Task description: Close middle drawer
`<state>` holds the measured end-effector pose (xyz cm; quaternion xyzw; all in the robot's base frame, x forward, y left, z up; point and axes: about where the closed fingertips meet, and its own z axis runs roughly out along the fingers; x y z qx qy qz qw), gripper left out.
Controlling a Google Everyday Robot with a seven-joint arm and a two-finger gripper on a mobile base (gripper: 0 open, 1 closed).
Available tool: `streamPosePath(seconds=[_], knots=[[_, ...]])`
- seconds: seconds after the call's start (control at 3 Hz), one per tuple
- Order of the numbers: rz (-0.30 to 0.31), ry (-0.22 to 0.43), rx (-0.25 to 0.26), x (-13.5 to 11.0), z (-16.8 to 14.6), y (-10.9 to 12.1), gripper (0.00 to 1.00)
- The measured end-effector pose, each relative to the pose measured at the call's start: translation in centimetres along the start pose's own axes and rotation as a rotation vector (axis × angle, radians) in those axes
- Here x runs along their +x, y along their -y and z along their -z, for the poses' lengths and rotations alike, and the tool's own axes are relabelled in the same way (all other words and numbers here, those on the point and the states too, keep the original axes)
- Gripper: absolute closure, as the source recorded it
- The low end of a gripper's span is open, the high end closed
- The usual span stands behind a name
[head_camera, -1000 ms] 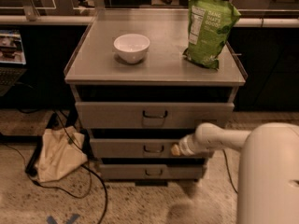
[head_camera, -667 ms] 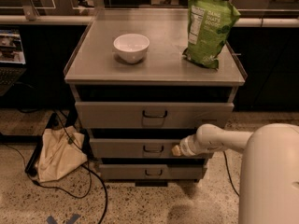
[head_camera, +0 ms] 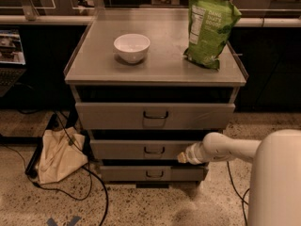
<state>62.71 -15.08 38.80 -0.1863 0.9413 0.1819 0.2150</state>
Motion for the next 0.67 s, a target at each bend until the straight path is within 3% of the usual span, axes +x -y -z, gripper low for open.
streamPosePath(seconds=[0.33, 0.67], knots=[[-0.058, -0.002, -0.002, 2.96, 1.32, 0.30, 1.00], [-0.062, -0.005, -0.002, 3.35, 1.40, 0.36, 0.75]])
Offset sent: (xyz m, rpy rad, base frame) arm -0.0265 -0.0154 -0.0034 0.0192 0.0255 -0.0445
